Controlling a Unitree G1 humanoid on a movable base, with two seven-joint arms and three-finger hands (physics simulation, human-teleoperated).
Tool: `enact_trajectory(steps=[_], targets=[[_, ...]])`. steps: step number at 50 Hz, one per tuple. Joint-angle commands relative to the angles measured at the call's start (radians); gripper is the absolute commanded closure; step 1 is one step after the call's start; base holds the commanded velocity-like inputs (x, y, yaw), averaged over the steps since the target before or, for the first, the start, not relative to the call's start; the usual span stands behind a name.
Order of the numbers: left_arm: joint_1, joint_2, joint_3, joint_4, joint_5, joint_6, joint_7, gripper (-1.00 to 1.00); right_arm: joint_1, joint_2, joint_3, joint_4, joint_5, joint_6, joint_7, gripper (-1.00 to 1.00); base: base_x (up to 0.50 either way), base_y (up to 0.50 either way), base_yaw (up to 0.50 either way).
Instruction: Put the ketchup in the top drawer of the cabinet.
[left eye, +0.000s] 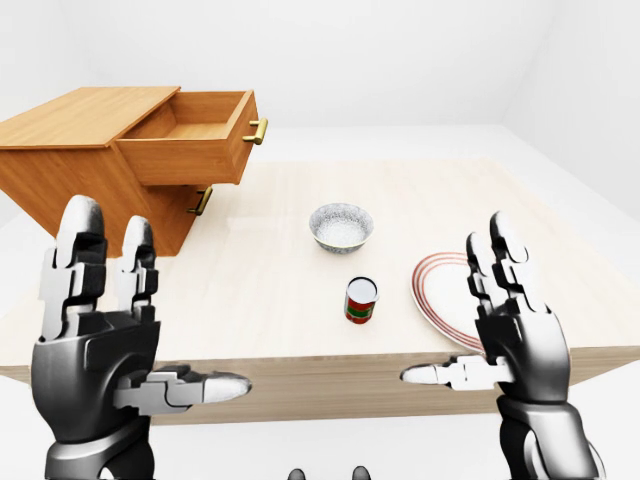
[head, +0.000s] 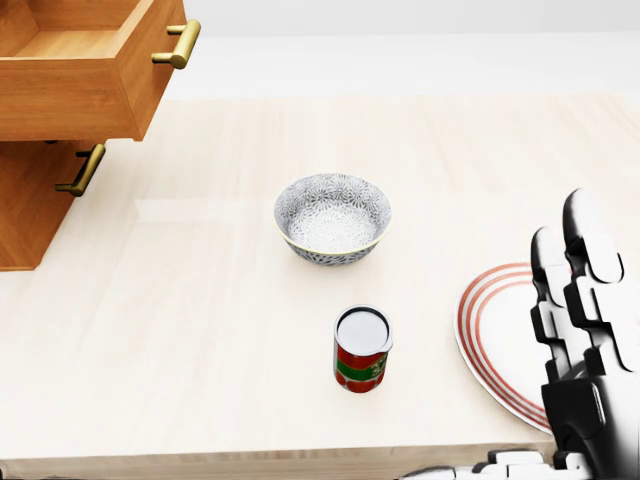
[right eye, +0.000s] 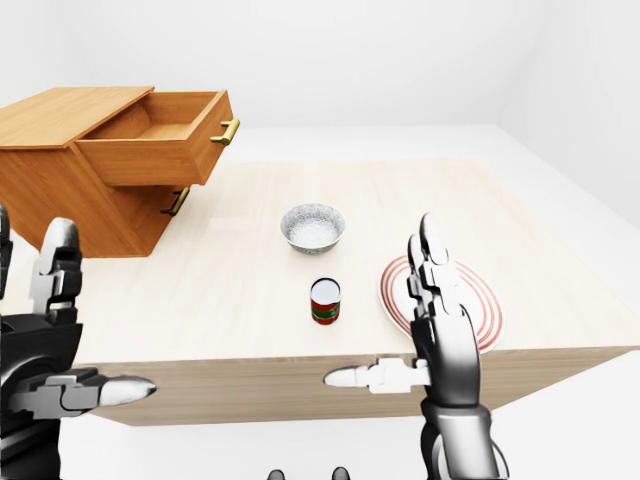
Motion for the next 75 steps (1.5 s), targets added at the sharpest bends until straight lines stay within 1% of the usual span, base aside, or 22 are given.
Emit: enact_trajectory(steps=[1,4,7,10,14,16,20,24,30,33,42,43,52,53,55,58,61,63,65,69,71,75], targets=[[0.103,0.105,0.074,-0.111,-0.204,0.000,0.072,-1.00,0.125,0.013,0.015,-0.199,-0.024,0.000,0.047,-1.00,0.00,0.00,0.00],[0.175,0.212,0.072,-0.111,-0.307,0.000,0.147,-1.00,0.143,0.005,0.013,-0.199,0.017,0.000,0.047,-1.00,0.00,0.00,0.00],[0.215,0.276,0.058,-0.111,-0.348,0.000,0.195,-1.00,0.147,-0.006,0.028,-0.199,0.020,0.000,0.047,-1.00,0.13,0.00,0.00],[0.242,0.311,0.053,-0.111,-0.372,0.000,0.214,-1.00,0.148,-0.016,0.030,-0.199,0.063,0.000,0.050,-1.00,0.46,0.00,0.00],[0.252,0.329,0.057,-0.111,-0.392,0.000,0.225,-1.00,0.158,-0.031,0.027,-0.199,0.077,0.000,0.045,-1.00,0.50,0.00,0.00],[0.265,0.338,0.046,-0.111,-0.390,-0.021,0.226,-1.00,0.160,-0.034,0.027,-0.199,0.080,0.000,0.044,-1.00,0.50,0.00,0.00],[0.278,0.347,0.031,-0.111,-0.384,-0.042,0.233,-1.00,0.160,-0.037,0.031,-0.199,0.075,0.000,0.044,-1.00,0.50,0.00,0.00],[0.276,0.350,0.028,-0.111,-0.385,-0.039,0.234,-1.00,0.158,-0.031,0.025,-0.199,0.073,0.000,0.051,-1.00,0.50,0.00,0.00],[0.294,0.365,0.026,-0.111,-0.393,-0.065,0.237,-1.00,0.164,-0.028,0.031,-0.199,0.070,0.000,0.058,-1.00,0.50,0.00,0.00],[0.299,0.370,0.026,-0.111,-0.398,-0.072,0.238,-1.00,0.168,-0.029,0.029,-0.199,0.076,0.000,0.063,-1.00,0.50,0.00,0.00],[0.293,0.360,0.029,-0.111,-0.397,-0.058,0.230,-1.00,0.164,-0.025,0.022,-0.199,0.086,0.000,0.058,-1.00,0.50,0.00,0.00],[0.295,0.364,0.031,-0.111,-0.402,-0.062,0.231,-1.00,0.155,-0.021,0.013,-0.199,0.086,0.000,0.049,-1.00,0.45,0.00,0.00],[0.296,0.370,0.039,-0.111,-0.414,-0.064,0.235,-1.00,0.151,-0.015,-0.003,-0.199,0.084,0.000,0.043,-1.00,0.00,0.00,0.00],[0.294,0.370,0.041,-0.111,-0.415,-0.061,0.236,-1.00,0.153,-0.020,0.000,-0.199,0.037,0.000,0.042,-1.00,0.00,0.00,0.00],[0.293,0.369,0.041,-0.111,-0.415,-0.060,0.235,-1.00,0.151,-0.008,-0.002,-0.199,0.039,0.000,0.050,-1.00,0.00,0.15,0.00],[0.300,0.376,0.031,-0.111,-0.410,-0.072,0.239,-1.00,0.148,-0.002,0.003,-0.199,0.020,0.000,0.061,-1.00,0.00,0.50,0.00],[0.317,0.388,0.024,-0.111,-0.414,-0.095,0.240,-1.00,0.152,0.001,0.015,-0.199,0.024,0.000,0.065,-1.00,0.00,0.50,0.00],[0.320,0.396,0.028,-0.111,-0.422,-0.101,0.244,-1.00,0.156,-0.002,0.020,-0.199,0.021,0.000,0.063,-1.00,0.00,0.50,0.00],[0.320,0.398,0.027,-0.111,-0.432,-0.098,0.238,-1.00,0.161,-0.005,0.028,-0.199,0.012,0.000,0.065,-1.00,0.00,0.50,0.00],[0.298,0.397,0.034,-0.111,-0.440,-0.070,0.245,-1.00,0.168,-0.013,0.041,-0.199,0.009,0.000,0.056,-1.00,0.00,0.50,0.00],[0.294,0.391,0.038,-0.111,-0.438,-0.063,0.242,-1.00,0.166,-0.015,0.040,-0.199,0.010,0.000,0.056,-1.00,0.00,0.50,0.00],[0.306,0.393,0.035,-0.111,-0.439,-0.079,0.238,-1.00,0.169,-0.017,0.042,-0.199,0.012,0.000,0.055,-1.00,0.00,0.50,0.00]])
